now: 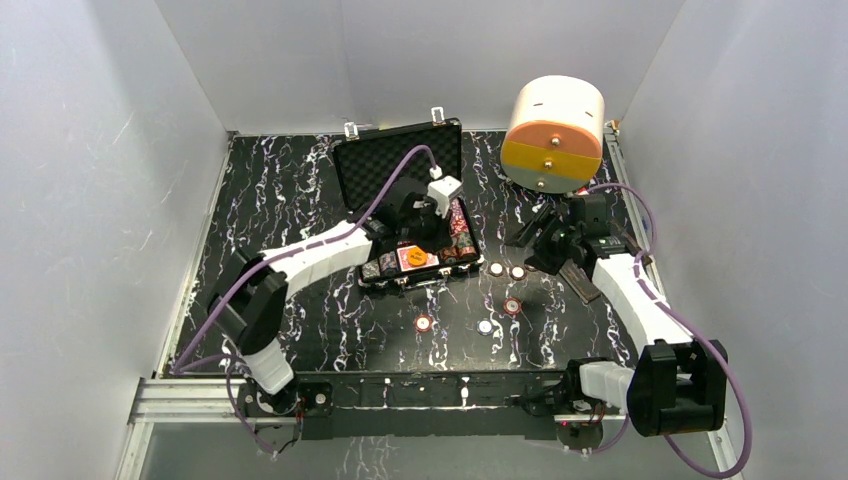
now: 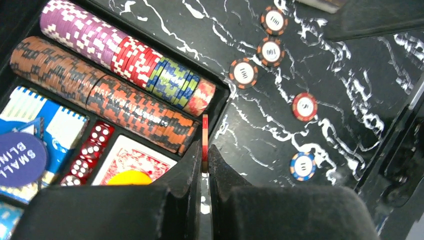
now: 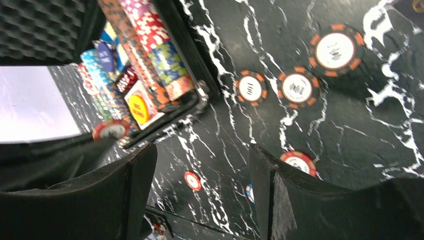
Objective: Pack up texas hold em set
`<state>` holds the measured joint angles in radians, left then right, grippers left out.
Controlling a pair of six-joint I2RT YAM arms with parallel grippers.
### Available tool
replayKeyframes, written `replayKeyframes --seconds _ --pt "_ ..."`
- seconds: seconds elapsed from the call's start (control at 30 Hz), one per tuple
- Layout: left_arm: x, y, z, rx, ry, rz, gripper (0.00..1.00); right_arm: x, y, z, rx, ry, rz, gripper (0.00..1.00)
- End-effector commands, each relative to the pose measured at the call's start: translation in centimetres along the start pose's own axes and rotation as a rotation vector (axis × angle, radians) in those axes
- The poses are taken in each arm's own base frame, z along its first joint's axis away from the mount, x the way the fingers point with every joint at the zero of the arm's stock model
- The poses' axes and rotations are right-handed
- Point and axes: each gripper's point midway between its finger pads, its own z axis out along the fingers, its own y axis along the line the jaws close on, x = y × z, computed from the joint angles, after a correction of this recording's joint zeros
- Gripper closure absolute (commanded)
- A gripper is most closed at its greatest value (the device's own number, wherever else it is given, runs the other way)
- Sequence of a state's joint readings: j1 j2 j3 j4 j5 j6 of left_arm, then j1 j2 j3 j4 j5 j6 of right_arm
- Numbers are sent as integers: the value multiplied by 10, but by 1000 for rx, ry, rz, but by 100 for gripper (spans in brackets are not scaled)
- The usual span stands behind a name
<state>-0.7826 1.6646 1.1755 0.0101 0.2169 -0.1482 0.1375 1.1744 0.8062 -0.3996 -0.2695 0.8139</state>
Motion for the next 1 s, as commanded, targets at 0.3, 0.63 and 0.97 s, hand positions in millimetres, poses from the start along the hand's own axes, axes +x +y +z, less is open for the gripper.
replayKeyframes --seconds 0.3,0.63,0.97 --pt "17 -26 30 379 181 216 100 15 -25 -10 21 20 -13 26" --pt "16 -8 45 303 166 283 100 15 -24 -15 19 14 -8 26" --pt "16 3 60 282 200 331 100 21 -27 -15 17 25 0 26"
